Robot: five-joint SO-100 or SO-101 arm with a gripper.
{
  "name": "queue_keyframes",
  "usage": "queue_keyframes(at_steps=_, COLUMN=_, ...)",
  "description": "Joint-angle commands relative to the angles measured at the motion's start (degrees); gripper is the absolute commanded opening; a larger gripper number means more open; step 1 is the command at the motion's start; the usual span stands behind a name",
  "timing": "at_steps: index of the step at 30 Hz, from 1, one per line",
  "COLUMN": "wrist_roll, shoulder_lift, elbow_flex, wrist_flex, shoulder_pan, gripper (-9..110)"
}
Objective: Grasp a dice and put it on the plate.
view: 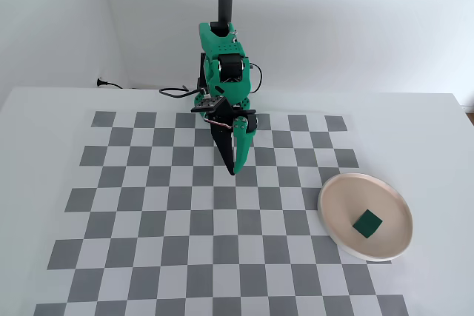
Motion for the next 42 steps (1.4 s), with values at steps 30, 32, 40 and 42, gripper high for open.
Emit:
queue_keyframes(at_steps=30, wrist_roll=52.03, shoulder_lift=0.97, elbow_flex=-1.05, wrist_flex=2.02, shoulder_pan=10.11, gripper=-4)
queue_keyframes(at_steps=32, wrist_roll=52.21, shoulder_lift=0.97, elbow_flex=-1.05, wrist_flex=2.02, shoulder_pan=9.49, gripper=-4)
queue_keyframes(at_steps=40, wrist_roll=52.21, shoulder_lift=0.97, elbow_flex=-1.05, wrist_flex=2.02, shoulder_pan=9.14, gripper=-4)
queue_keyframes(at_steps=42, wrist_roll=52.21, shoulder_lift=0.97, elbow_flex=-1.05, wrist_flex=2.02, shoulder_pan=9.14, gripper=-4)
